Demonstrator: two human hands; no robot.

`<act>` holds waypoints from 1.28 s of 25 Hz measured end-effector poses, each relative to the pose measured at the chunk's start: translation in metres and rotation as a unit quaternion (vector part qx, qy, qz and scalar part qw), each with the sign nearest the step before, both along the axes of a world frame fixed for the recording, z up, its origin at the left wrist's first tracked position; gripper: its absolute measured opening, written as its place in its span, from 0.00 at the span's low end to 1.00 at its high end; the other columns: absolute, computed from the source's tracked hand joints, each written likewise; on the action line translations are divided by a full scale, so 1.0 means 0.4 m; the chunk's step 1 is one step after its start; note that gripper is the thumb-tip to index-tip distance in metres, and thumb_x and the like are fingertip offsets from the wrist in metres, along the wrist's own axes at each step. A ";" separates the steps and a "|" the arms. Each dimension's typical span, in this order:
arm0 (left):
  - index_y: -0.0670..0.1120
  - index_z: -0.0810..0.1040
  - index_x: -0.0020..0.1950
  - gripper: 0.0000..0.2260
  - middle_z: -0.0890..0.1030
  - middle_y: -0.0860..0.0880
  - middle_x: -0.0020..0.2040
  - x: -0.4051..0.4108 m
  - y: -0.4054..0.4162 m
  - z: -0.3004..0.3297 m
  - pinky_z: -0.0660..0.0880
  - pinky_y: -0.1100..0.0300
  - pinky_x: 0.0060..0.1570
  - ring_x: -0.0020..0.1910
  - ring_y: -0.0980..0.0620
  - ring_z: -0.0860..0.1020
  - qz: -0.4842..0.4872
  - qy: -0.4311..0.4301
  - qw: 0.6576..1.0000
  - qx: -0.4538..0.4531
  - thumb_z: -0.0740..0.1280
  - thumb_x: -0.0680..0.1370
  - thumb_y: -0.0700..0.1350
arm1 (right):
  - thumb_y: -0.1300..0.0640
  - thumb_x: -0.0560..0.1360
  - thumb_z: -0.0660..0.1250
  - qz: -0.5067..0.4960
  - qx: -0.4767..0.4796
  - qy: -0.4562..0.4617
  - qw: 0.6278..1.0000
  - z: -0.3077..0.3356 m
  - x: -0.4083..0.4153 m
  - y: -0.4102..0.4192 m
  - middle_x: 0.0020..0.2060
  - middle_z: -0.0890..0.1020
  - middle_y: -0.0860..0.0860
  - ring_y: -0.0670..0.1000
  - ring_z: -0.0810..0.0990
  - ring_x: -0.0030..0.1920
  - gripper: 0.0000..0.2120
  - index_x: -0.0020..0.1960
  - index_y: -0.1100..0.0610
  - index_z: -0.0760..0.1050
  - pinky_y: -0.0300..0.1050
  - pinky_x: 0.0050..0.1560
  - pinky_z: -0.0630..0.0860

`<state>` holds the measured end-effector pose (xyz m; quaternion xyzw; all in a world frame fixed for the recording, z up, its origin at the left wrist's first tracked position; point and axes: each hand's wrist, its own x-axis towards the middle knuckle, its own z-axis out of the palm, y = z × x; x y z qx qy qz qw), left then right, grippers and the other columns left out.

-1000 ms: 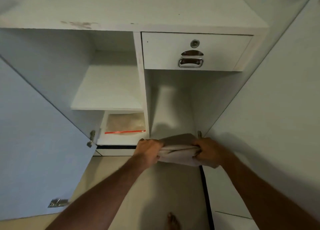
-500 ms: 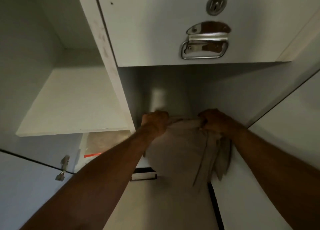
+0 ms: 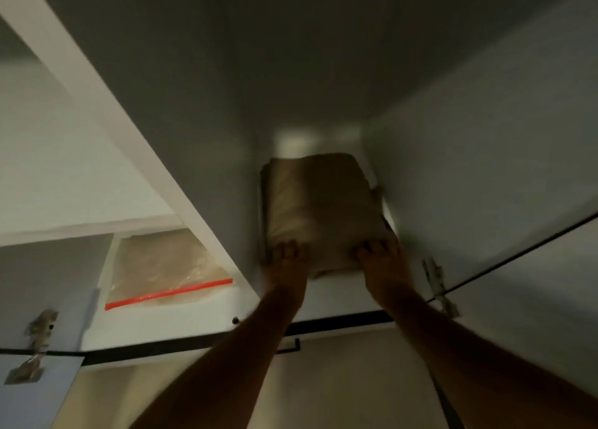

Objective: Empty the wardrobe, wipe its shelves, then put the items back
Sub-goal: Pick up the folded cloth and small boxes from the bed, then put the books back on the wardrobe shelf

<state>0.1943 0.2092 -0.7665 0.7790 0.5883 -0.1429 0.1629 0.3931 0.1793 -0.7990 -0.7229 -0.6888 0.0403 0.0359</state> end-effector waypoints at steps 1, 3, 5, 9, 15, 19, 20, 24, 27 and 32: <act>0.51 0.49 0.82 0.35 0.49 0.44 0.82 -0.012 -0.046 -0.084 0.60 0.38 0.74 0.80 0.38 0.49 0.014 -0.008 0.999 -0.029 0.65 0.81 0.42 | 0.60 0.65 0.79 -0.007 -0.059 0.030 0.998 -0.076 -0.019 -0.052 0.65 0.76 0.60 0.68 0.77 0.59 0.31 0.67 0.53 0.77 0.62 0.54 0.79; 0.52 0.42 0.82 0.37 0.39 0.44 0.82 -0.021 -0.110 -0.187 0.58 0.39 0.76 0.80 0.37 0.39 0.044 -0.037 0.998 -0.036 0.64 0.82 0.48 | 0.52 0.74 0.74 -0.047 -0.135 0.065 0.988 -0.173 -0.053 -0.128 0.78 0.57 0.58 0.65 0.68 0.70 0.40 0.80 0.50 0.57 0.59 0.60 0.78; 0.50 0.36 0.81 0.39 0.31 0.42 0.79 -0.005 -0.115 -0.242 0.49 0.42 0.78 0.76 0.37 0.31 0.046 -0.050 0.997 -0.021 0.62 0.83 0.55 | 0.53 0.73 0.76 -0.056 -0.124 0.115 0.984 -0.216 -0.072 -0.121 0.78 0.56 0.64 0.69 0.67 0.71 0.43 0.80 0.55 0.57 0.61 0.56 0.80; 0.47 0.36 0.81 0.40 0.33 0.39 0.80 0.013 0.014 -0.281 0.44 0.40 0.79 0.78 0.34 0.32 0.033 -0.067 0.997 0.025 0.58 0.82 0.61 | 0.54 0.75 0.73 -0.057 -0.098 0.146 0.983 -0.218 -0.047 0.008 0.78 0.53 0.66 0.67 0.59 0.76 0.43 0.81 0.58 0.51 0.60 0.68 0.72; 0.49 0.39 0.82 0.42 0.36 0.42 0.81 -0.025 0.091 -0.209 0.50 0.41 0.77 0.79 0.38 0.36 -0.010 -0.066 0.994 -0.088 0.63 0.80 0.61 | 0.52 0.78 0.69 -0.060 -0.255 0.129 0.957 -0.112 -0.013 0.086 0.80 0.50 0.56 0.60 0.57 0.78 0.40 0.82 0.50 0.48 0.54 0.73 0.65; 0.51 0.59 0.80 0.27 0.61 0.49 0.80 -0.025 -0.044 -0.042 0.63 0.56 0.72 0.77 0.46 0.64 0.080 -0.273 0.957 0.060 0.63 0.83 0.52 | 0.49 0.80 0.64 -0.039 0.066 0.095 0.993 0.080 -0.093 -0.012 0.44 0.83 0.49 0.49 0.81 0.39 0.11 0.58 0.52 0.78 0.39 0.35 0.71; 0.50 0.65 0.78 0.23 0.69 0.49 0.76 -0.029 -0.083 0.016 0.65 0.59 0.69 0.73 0.48 0.69 0.108 -0.326 0.933 0.105 0.64 0.83 0.50 | 0.50 0.78 0.68 -0.017 0.111 0.123 0.986 0.129 -0.126 -0.046 0.38 0.82 0.47 0.46 0.79 0.33 0.07 0.51 0.52 0.79 0.35 0.32 0.67; 0.48 0.80 0.62 0.11 0.81 0.50 0.60 -0.115 -0.285 0.305 0.78 0.60 0.58 0.59 0.52 0.79 0.143 -0.442 0.865 0.190 0.68 0.80 0.45 | 0.45 0.75 0.63 0.038 0.124 0.247 0.960 0.382 -0.254 -0.218 0.35 0.82 0.42 0.37 0.72 0.32 0.11 0.44 0.50 0.80 0.25 0.34 0.62; 0.50 0.81 0.57 0.08 0.79 0.56 0.55 -0.231 -0.487 0.540 0.77 0.67 0.49 0.54 0.58 0.79 0.217 -0.461 0.839 0.193 0.68 0.79 0.42 | 0.44 0.78 0.60 0.102 0.036 0.323 0.940 0.598 -0.361 -0.374 0.39 0.81 0.42 0.40 0.77 0.36 0.13 0.46 0.50 0.79 0.34 0.36 0.73; 0.52 0.80 0.55 0.07 0.78 0.58 0.53 -0.435 -0.902 0.832 0.73 0.66 0.53 0.54 0.60 0.77 0.355 -0.370 0.825 0.237 0.68 0.78 0.46 | 0.58 0.76 0.70 0.291 0.012 0.366 0.884 0.874 -0.557 -0.648 0.38 0.80 0.43 0.42 0.76 0.36 0.01 0.46 0.53 0.80 0.34 0.38 0.72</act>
